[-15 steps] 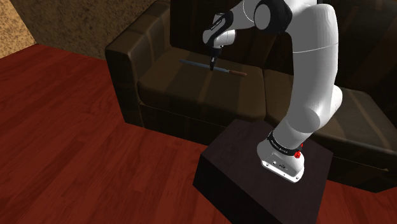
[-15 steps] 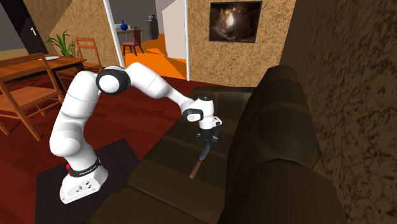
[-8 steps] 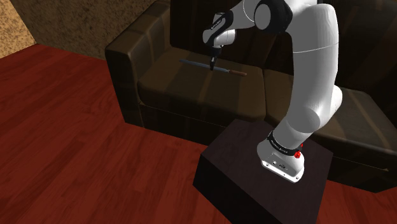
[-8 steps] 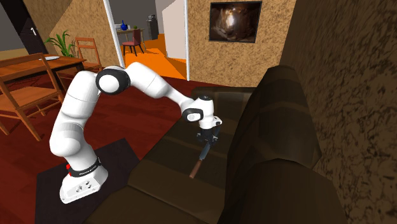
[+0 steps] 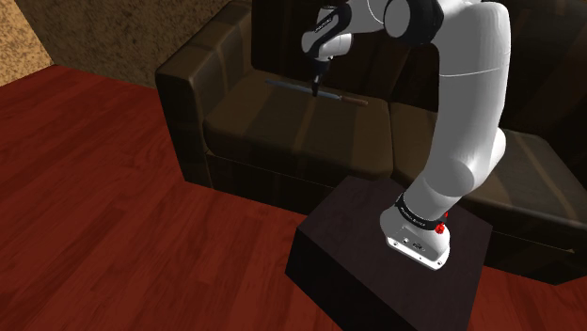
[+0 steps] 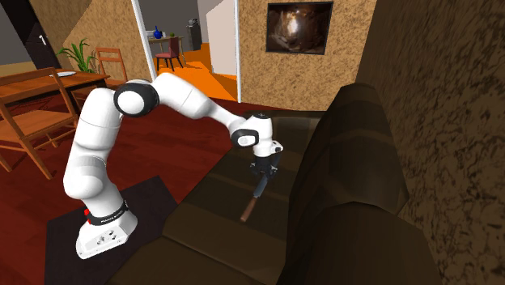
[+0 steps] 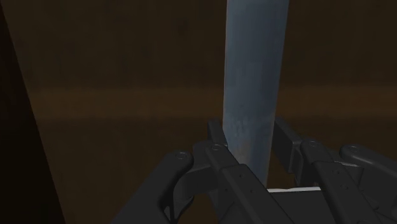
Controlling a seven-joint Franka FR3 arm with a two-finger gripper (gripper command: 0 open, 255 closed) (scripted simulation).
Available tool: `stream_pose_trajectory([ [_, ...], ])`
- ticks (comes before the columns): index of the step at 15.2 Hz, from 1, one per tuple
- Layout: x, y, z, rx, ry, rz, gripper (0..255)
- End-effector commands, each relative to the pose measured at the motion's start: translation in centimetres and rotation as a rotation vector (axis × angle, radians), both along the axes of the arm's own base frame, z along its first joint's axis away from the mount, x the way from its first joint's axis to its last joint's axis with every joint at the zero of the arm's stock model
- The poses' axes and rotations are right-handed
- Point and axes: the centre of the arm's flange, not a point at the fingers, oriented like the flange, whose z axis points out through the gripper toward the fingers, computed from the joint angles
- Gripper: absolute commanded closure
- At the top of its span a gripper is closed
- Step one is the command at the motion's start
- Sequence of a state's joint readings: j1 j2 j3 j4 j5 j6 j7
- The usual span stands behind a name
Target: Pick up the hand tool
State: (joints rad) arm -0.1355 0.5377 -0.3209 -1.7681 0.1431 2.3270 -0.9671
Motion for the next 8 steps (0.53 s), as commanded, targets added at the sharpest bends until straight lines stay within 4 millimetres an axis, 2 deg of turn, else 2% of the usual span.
stream_pose_trajectory([
  [1,0.0,0.0,1.1,0.000,0.000,0.000,255],
  [6,0.0,0.0,3.7,0.000,0.000,0.000,255],
  [8,0.0,0.0,3.8,0.000,0.000,0.000,255],
])
